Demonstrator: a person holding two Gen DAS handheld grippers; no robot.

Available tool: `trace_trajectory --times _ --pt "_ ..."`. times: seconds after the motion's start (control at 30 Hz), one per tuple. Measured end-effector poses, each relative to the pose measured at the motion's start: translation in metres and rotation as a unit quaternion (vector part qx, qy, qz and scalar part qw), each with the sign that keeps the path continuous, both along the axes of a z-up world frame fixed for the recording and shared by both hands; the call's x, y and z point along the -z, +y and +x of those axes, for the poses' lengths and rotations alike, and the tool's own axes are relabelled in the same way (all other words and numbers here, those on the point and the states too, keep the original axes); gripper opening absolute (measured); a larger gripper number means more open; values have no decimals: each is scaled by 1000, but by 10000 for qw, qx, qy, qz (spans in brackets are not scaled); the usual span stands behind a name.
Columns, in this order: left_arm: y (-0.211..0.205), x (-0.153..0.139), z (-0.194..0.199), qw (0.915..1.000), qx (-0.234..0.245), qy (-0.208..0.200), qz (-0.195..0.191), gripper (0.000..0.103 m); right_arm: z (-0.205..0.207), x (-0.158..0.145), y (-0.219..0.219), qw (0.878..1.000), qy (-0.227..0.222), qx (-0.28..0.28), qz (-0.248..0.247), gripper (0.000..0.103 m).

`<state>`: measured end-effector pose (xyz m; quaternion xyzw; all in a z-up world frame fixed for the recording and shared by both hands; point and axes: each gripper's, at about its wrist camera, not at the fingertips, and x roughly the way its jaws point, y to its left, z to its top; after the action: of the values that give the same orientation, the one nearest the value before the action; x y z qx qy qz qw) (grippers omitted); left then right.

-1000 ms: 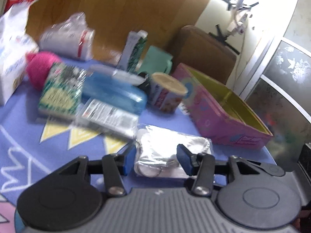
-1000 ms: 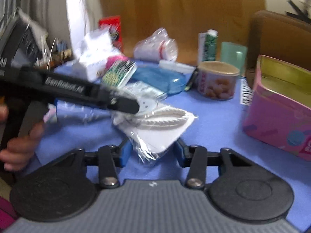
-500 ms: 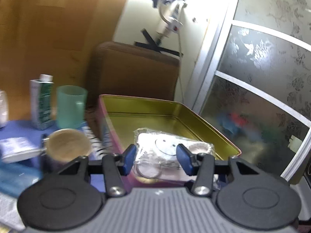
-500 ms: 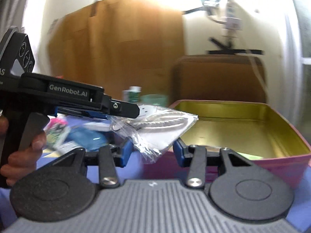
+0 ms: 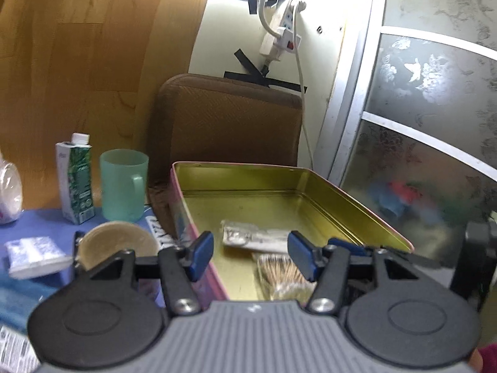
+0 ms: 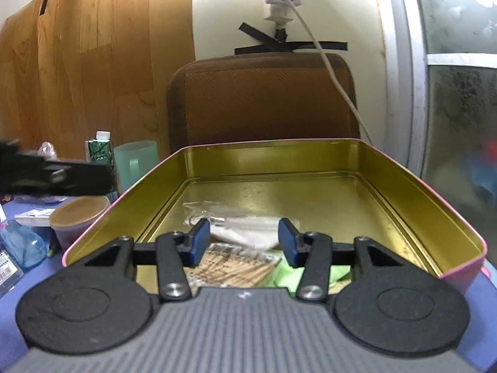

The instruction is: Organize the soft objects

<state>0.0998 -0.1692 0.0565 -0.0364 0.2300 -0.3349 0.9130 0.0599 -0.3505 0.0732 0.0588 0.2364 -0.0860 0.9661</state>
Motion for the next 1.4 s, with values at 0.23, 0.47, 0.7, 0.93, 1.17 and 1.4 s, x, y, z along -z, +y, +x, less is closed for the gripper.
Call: trace_trajectory --times 0.23,0.47,0.7,0.93,1.17,1.4 --pt "66 22 -37 9998 -168 40 67 54 -24 -16 14 9989 -408 -149 179 51" --pt "145 39 -46 9942 -1036 1 277 54 -22 -36 64 9905 -612 -1171 372 51" --pt "193 65 -27 9833 -1728 555 -151 54 25 -20 131 9753 215 -2182 255 26" --pt "199 65 -31 9856 -1589 400 -413 54 65 7 163 9657 845 -2454 -98 24" --pt "201 63 -35 9863 -1531 285 -543 56 78 15 156 9742 984 -2028 -119 26" --pt "206 64 -34 9856 -1507 312 -706 56 69 6 188 9590 851 -2595 -758 26"
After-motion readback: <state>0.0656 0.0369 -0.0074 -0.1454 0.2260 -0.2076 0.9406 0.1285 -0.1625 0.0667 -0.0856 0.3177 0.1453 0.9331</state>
